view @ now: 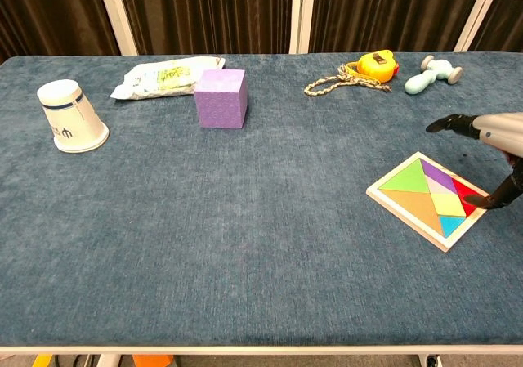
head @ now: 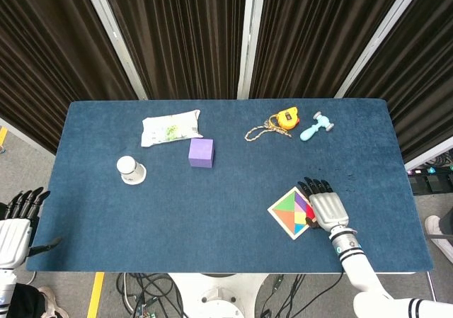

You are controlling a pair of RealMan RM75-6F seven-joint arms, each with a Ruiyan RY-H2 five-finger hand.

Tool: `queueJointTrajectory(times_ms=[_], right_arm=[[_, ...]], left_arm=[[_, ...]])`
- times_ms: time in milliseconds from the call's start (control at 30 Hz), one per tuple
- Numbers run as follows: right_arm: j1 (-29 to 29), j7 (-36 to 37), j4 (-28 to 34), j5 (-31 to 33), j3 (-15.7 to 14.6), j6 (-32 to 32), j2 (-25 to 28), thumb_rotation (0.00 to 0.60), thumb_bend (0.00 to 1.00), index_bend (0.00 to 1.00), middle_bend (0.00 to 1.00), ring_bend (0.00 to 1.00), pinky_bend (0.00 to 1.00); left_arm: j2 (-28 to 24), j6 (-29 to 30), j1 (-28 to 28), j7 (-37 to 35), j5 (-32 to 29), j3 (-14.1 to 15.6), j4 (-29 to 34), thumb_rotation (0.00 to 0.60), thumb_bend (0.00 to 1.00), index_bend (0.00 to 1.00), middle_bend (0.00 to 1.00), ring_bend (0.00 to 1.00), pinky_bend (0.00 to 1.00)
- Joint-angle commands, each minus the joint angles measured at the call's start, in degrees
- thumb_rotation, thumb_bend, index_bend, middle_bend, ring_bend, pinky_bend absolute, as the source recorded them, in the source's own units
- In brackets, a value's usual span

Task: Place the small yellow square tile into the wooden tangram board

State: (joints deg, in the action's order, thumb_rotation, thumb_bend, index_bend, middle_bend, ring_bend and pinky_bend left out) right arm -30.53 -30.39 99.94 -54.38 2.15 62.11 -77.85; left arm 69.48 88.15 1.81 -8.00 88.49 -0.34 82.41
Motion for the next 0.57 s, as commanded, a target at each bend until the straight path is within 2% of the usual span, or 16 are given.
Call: queueJointTrajectory(times_ms=[33, 200, 333, 433, 567], right_arm=[[1.16, 2.06, 1.66, -2.40, 0.11, 1.67, 1.87, 0.600, 0.21, 0.02, 0.00, 0.00, 0.00], [7.70, 8.90, 3.51, -14.42, -3.08, 11.25, 7.03, 0.600, 0.21, 0.00, 0.00, 0.00, 0.00], [15.24, 17.07, -0.48, -24.53, -6.51, 22.36, 9.35, 0.600, 0.21, 0.00, 0.00, 0.00, 0.00], [20.51, 21.63, -4.75, -28.21, -8.14, 29.09, 9.48, 0.600, 0.21, 0.00, 0.00, 0.00, 0.00], [24.28, 23.81, -8.76, -30.37, -8.67, 33.23, 8.90, 0.600, 0.21, 0.00, 0.00, 0.00, 0.00]], left_arm=[[-0.06, 0.18, -0.04, 0.11, 0.02, -0.08, 0.19, 0.600, 0.00, 0.11, 0.05, 0.00, 0.05], [-0.37, 0.54, -0.12, 0.75, 0.11, -0.18, 0.92, 0.600, 0.00, 0.11, 0.05, 0.00, 0.05], [-0.74, 0.89, -0.11, 1.37, 0.36, -0.28, 1.66, 0.600, 0.00, 0.11, 0.05, 0.00, 0.05], [-1.00, 0.93, 0.03, 2.01, 0.50, -0.40, 2.18, 0.600, 0.00, 0.11, 0.05, 0.00, 0.05], [-1.51, 1.20, 0.18, 3.06, 0.85, -0.53, 3.24, 0.600, 0.00, 0.11, 0.05, 0.00, 0.05]])
